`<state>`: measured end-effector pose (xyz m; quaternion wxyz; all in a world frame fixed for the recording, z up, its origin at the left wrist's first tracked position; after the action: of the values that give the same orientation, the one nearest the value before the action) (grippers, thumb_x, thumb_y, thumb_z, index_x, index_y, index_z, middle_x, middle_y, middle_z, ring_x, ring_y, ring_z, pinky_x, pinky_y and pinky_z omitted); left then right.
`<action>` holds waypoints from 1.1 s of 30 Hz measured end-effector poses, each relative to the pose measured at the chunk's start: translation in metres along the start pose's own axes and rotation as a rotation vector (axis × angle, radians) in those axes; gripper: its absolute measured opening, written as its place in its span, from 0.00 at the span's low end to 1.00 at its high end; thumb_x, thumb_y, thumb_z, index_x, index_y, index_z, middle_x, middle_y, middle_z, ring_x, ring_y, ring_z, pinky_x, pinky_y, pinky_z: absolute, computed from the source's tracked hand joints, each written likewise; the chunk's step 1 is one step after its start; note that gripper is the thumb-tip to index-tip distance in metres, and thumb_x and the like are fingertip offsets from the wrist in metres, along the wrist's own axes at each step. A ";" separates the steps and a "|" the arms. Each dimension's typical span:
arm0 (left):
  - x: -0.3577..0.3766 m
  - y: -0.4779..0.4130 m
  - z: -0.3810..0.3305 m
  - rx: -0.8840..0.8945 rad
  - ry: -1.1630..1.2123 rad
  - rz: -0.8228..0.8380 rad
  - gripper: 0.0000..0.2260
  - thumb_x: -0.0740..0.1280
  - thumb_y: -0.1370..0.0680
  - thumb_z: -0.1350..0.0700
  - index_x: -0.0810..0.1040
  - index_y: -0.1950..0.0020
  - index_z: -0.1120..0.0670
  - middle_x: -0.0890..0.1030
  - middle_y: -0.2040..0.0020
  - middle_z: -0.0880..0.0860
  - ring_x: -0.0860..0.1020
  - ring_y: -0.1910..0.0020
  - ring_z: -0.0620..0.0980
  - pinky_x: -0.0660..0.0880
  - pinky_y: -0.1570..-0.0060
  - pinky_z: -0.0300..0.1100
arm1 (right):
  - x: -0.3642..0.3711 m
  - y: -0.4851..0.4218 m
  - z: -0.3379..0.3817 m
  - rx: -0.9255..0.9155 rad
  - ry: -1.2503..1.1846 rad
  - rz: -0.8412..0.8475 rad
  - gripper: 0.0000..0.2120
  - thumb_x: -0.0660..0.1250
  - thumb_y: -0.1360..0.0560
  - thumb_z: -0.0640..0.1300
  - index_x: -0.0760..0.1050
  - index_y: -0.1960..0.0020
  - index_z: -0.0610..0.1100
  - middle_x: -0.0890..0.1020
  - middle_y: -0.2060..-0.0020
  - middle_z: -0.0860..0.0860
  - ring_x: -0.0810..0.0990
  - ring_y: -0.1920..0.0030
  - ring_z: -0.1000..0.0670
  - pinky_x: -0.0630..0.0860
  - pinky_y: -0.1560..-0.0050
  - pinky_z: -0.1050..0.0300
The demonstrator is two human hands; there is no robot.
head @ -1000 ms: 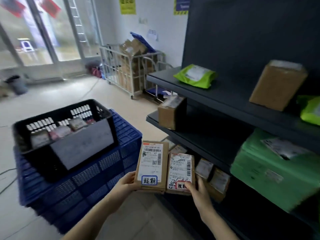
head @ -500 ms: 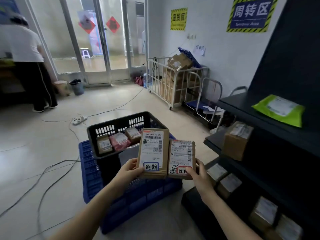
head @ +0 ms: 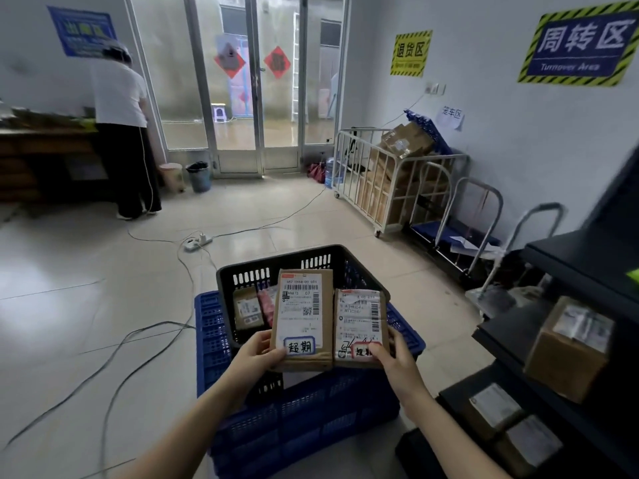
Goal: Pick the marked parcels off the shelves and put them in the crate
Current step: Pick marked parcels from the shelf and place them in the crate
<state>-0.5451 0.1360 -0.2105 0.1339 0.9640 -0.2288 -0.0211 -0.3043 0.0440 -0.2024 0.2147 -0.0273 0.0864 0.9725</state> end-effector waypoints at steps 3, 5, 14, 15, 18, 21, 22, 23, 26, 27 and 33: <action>-0.006 -0.017 0.002 -0.015 -0.012 -0.038 0.15 0.69 0.24 0.57 0.71 0.39 0.51 0.79 0.42 0.52 0.78 0.43 0.50 0.76 0.46 0.45 | 0.006 -0.024 -0.002 0.007 0.004 0.038 0.19 0.64 0.23 0.44 0.64 0.35 0.54 0.77 0.44 0.54 0.75 0.48 0.60 0.71 0.57 0.67; -0.008 -0.031 0.001 -0.020 -0.014 -0.071 0.16 0.68 0.24 0.57 0.70 0.38 0.52 0.78 0.41 0.53 0.78 0.43 0.52 0.76 0.42 0.49 | 0.009 -0.043 -0.001 0.009 0.013 0.065 0.18 0.64 0.23 0.45 0.65 0.35 0.55 0.77 0.44 0.54 0.75 0.46 0.57 0.70 0.54 0.67; 0.015 -0.117 -0.004 -0.104 0.184 -0.202 0.14 0.68 0.25 0.55 0.71 0.42 0.45 0.79 0.45 0.52 0.79 0.47 0.56 0.76 0.49 0.52 | -0.006 -0.154 -0.003 0.080 -0.014 0.146 0.20 0.66 0.24 0.48 0.64 0.35 0.58 0.75 0.42 0.52 0.74 0.40 0.50 0.70 0.35 0.46; 0.019 -0.127 -0.005 -0.113 0.208 -0.214 0.14 0.69 0.25 0.55 0.72 0.42 0.45 0.79 0.45 0.53 0.79 0.47 0.58 0.75 0.50 0.51 | -0.009 -0.165 -0.003 0.090 -0.010 0.152 0.20 0.66 0.24 0.48 0.64 0.36 0.59 0.76 0.42 0.52 0.74 0.41 0.50 0.70 0.35 0.45; 0.028 -0.150 -0.009 -0.117 0.276 -0.232 0.16 0.70 0.27 0.55 0.72 0.41 0.46 0.80 0.45 0.55 0.81 0.56 0.53 0.77 0.65 0.43 | -0.015 -0.202 -0.003 0.112 -0.026 0.178 0.22 0.66 0.25 0.50 0.66 0.33 0.57 0.76 0.40 0.50 0.73 0.38 0.47 0.69 0.34 0.41; 0.029 -0.170 -0.008 -0.128 0.311 -0.250 0.15 0.69 0.26 0.56 0.72 0.41 0.46 0.80 0.45 0.54 0.82 0.55 0.51 0.77 0.66 0.39 | -0.014 -0.228 -0.007 0.133 -0.052 0.227 0.25 0.67 0.26 0.50 0.66 0.31 0.55 0.76 0.38 0.48 0.73 0.37 0.44 0.69 0.34 0.39; 0.029 -0.176 -0.007 -0.126 0.326 -0.255 0.16 0.69 0.26 0.57 0.72 0.40 0.47 0.80 0.44 0.55 0.81 0.53 0.52 0.77 0.63 0.40 | -0.013 -0.236 -0.008 0.137 -0.058 0.238 0.25 0.67 0.26 0.50 0.66 0.31 0.55 0.76 0.38 0.48 0.74 0.37 0.44 0.69 0.34 0.39; 0.029 -0.182 -0.007 -0.123 0.340 -0.259 0.18 0.69 0.26 0.57 0.71 0.38 0.48 0.79 0.43 0.55 0.81 0.51 0.53 0.77 0.59 0.42 | -0.013 -0.244 -0.010 0.143 -0.068 0.245 0.24 0.67 0.27 0.50 0.67 0.32 0.55 0.77 0.39 0.47 0.75 0.38 0.44 0.70 0.35 0.39; 0.024 -0.198 -0.007 -0.125 0.366 -0.264 0.26 0.70 0.28 0.57 0.67 0.32 0.49 0.77 0.38 0.57 0.79 0.44 0.57 0.76 0.52 0.45 | -0.007 -0.267 -0.013 0.170 -0.127 0.260 0.23 0.68 0.27 0.47 0.69 0.34 0.54 0.79 0.42 0.46 0.79 0.44 0.44 0.76 0.41 0.41; 0.022 -0.203 -0.007 -0.129 0.369 -0.263 0.27 0.71 0.28 0.58 0.66 0.31 0.49 0.76 0.37 0.58 0.78 0.43 0.57 0.77 0.52 0.46 | -0.005 -0.274 -0.014 0.184 -0.140 0.255 0.22 0.68 0.27 0.47 0.69 0.34 0.54 0.79 0.43 0.46 0.80 0.45 0.44 0.78 0.43 0.42; 0.002 -0.233 -0.002 -0.140 0.358 -0.258 0.31 0.72 0.33 0.59 0.67 0.32 0.51 0.77 0.39 0.59 0.81 0.48 0.57 0.78 0.58 0.43 | 0.005 -0.310 -0.030 0.209 -0.068 0.170 0.25 0.68 0.27 0.48 0.67 0.31 0.51 0.78 0.43 0.46 0.78 0.43 0.44 0.75 0.40 0.40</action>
<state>-0.4419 0.3362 -0.2712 0.2349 0.9621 -0.0740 0.1174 -0.1778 0.3176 -0.2807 0.1360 0.0357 0.1818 0.9732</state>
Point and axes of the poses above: each hand's wrist, its own y-axis away from the middle knuckle, its own x-axis out of the palm, z = x × y, the point moved 6 cm from there along -y, towards the middle knuckle
